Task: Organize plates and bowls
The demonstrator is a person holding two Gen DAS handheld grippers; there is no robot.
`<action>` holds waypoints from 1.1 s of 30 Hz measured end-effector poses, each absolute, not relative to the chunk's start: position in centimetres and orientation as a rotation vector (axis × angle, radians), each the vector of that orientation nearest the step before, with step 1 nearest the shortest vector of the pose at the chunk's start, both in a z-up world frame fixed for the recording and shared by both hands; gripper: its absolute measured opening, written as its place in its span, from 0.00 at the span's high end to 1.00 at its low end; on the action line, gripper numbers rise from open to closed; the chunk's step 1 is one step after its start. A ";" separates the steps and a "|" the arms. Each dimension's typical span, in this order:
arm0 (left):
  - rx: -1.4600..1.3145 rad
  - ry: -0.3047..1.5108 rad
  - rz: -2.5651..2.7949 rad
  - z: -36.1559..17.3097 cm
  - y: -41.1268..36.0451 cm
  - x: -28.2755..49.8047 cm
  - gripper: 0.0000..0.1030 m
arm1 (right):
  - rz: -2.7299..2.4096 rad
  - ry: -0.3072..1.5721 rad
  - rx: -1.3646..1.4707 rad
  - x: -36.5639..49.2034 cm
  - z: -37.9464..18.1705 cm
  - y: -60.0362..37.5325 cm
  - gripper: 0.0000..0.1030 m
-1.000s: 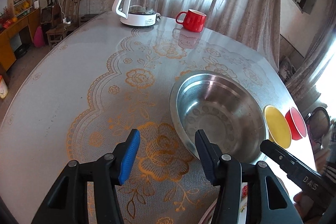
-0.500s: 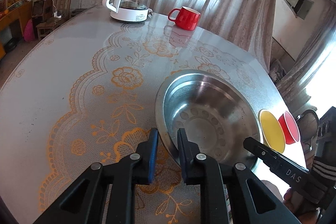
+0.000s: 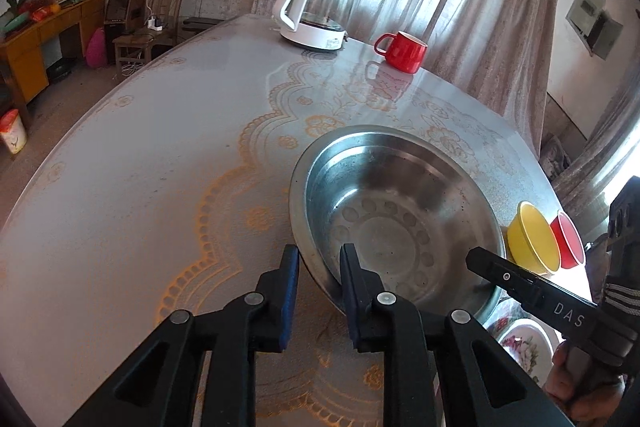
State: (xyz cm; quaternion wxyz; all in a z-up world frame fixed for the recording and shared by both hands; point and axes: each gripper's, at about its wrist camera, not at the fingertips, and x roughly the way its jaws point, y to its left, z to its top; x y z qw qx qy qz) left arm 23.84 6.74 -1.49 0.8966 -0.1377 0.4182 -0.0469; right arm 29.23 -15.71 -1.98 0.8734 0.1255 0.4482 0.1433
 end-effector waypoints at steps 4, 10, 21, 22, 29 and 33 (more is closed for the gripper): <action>-0.287 0.855 -0.066 -1.6 8.2 21.5 0.79 | 0.344 0.950 0.231 28.2 -2.0 -13.7 0.81; -0.329 0.855 -0.050 -1.8 9.9 18.8 0.79 | 0.386 0.968 0.201 26.7 -2.2 -11.7 0.81; -0.343 0.868 -0.039 -1.4 10.9 16.1 0.77 | 0.415 0.984 0.097 25.2 -1.6 -9.4 0.78; -0.345 0.865 -0.039 -1.3 11.0 15.8 0.78 | 0.411 0.987 0.079 25.1 -1.5 -9.2 0.78; -0.334 0.850 -0.035 -0.8 11.0 14.5 0.78 | 0.428 0.976 -0.016 24.4 -1.1 -7.6 0.68; -0.352 0.848 -0.017 -0.8 11.3 14.2 0.78 | 0.440 0.971 -0.071 23.6 -1.1 -6.9 0.68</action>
